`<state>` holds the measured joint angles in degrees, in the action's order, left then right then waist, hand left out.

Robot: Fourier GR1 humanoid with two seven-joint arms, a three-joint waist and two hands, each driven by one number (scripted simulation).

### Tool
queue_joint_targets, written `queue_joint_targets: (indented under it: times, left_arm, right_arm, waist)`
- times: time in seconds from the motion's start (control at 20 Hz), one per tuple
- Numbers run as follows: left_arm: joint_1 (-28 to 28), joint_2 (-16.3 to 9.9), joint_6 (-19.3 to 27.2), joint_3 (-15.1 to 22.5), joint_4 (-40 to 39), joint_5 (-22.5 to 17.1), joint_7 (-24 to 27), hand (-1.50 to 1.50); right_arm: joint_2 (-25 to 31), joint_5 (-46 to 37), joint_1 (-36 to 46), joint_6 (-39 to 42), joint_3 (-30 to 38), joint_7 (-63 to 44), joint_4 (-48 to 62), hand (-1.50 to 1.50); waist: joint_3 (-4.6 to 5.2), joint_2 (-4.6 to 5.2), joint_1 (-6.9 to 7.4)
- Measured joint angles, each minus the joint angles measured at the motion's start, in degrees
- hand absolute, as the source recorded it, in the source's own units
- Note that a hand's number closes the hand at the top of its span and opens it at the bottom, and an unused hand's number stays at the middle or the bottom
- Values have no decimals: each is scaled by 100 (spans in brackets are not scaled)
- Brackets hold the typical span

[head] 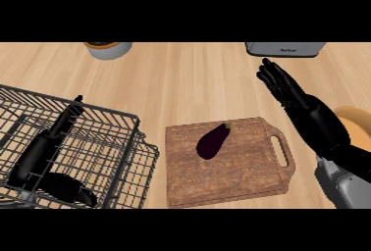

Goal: Pick the eggplant from the cutting board and place it in the pot

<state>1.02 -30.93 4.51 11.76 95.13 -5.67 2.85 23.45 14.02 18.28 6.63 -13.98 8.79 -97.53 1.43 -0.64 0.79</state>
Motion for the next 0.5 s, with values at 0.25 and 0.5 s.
queue_joint_targets:
  times: [0.25, 0.5]
  left_arm:
    - [155, 1123, 482, -292, -405, -1141, 653, 0]
    - [-25, 1084, 537, -246, -418, -987, 721, 0]
  right_arm:
    - [173, 663, 63, 249, 664, -202, 577, 150]
    - [949, -255, -261, -230, 975, -496, 1328, -150]
  waist:
    - [62, 134, -87]
    - [-29, 135, -149]
